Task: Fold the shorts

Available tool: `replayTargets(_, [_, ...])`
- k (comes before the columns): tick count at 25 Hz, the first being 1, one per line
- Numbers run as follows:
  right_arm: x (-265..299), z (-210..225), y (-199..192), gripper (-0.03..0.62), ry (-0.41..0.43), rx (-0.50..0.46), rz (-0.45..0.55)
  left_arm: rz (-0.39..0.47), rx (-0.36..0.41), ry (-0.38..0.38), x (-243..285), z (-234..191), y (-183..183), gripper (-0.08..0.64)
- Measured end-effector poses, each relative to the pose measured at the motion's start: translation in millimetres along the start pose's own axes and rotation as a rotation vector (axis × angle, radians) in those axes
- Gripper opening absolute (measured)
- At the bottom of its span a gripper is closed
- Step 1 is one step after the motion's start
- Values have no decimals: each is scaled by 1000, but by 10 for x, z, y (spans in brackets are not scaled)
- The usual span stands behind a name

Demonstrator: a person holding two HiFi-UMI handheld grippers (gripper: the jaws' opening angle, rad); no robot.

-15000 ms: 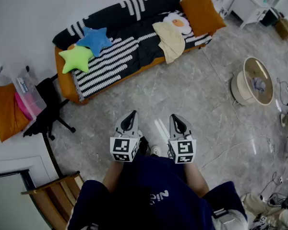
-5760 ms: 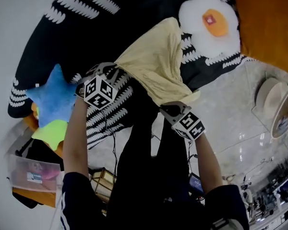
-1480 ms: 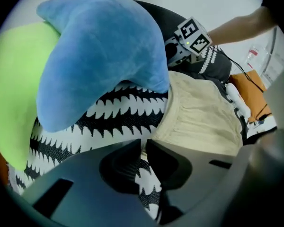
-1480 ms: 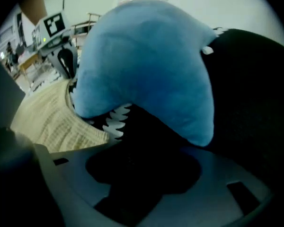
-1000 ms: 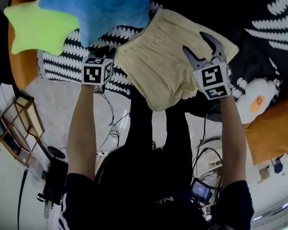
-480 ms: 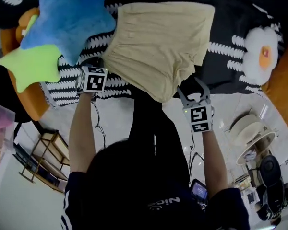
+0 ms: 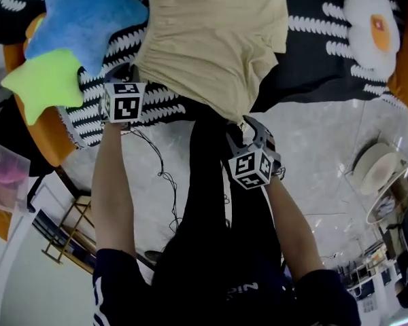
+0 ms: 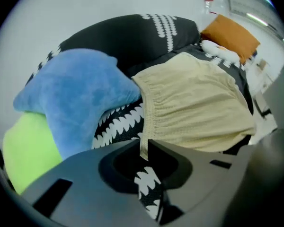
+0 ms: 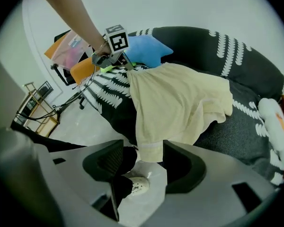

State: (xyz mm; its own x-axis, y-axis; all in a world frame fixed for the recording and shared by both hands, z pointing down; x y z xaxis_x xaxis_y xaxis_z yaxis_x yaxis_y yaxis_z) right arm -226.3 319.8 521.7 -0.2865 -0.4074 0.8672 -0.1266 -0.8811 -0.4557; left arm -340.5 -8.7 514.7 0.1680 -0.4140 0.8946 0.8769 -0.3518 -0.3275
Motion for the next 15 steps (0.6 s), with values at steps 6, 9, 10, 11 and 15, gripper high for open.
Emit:
replayTargets(6, [89,-49,-108,290,-52,59,-42,20,414,-11,-152,87,-146,152])
replayTargets(9, [191,-95,-167,291,-84,47,-81,50,599,-66,-158,80,-225,168])
replayTargets(10, [236,-126,-206,291,-96,43,-96,58,705,-104,-157,150,-290,182])
replayTargets(11, [283,-145,-250,288,-113,57,-107,60,815,-145,-144,225,-364,187])
replayTargets(15, [425,-88,-335,238,-247,171,-108,82,1075,-265,-20,402,-518,189])
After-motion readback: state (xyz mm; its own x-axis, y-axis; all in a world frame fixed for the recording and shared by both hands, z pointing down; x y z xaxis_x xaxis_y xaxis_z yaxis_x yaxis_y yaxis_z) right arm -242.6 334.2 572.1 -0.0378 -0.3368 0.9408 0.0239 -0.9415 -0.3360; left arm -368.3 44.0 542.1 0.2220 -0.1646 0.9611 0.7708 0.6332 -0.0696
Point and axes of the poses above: the fingertips, and each gripper's own axes: x forward along the fingers, z to its right, y out of its top, the point moved 1 cm from there along -x, backward along the fingers, and after that the axes turned 5 degrees about y, right-handed, at the moved point
